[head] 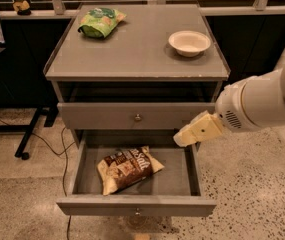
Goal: Pick brown chip bag from middle drawer and place on counter
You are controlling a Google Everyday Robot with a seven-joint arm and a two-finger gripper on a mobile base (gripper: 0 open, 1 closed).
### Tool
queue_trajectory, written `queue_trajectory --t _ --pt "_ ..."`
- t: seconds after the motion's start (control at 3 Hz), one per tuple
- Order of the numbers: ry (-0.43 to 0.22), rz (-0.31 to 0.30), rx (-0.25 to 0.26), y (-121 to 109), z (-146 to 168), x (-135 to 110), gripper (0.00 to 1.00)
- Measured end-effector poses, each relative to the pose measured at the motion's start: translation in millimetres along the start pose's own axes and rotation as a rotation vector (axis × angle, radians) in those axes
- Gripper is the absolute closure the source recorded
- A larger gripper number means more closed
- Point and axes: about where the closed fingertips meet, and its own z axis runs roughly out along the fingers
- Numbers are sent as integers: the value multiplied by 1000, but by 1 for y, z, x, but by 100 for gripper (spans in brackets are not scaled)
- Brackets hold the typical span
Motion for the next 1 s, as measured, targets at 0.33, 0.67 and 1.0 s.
queue_trajectory --t 0.33,0.67,1.0 --pt "19 78 -28 8 24 1 0" --pt "19 93 -29 9 24 1 0" --pt "24 90 -11 13 30 7 0"
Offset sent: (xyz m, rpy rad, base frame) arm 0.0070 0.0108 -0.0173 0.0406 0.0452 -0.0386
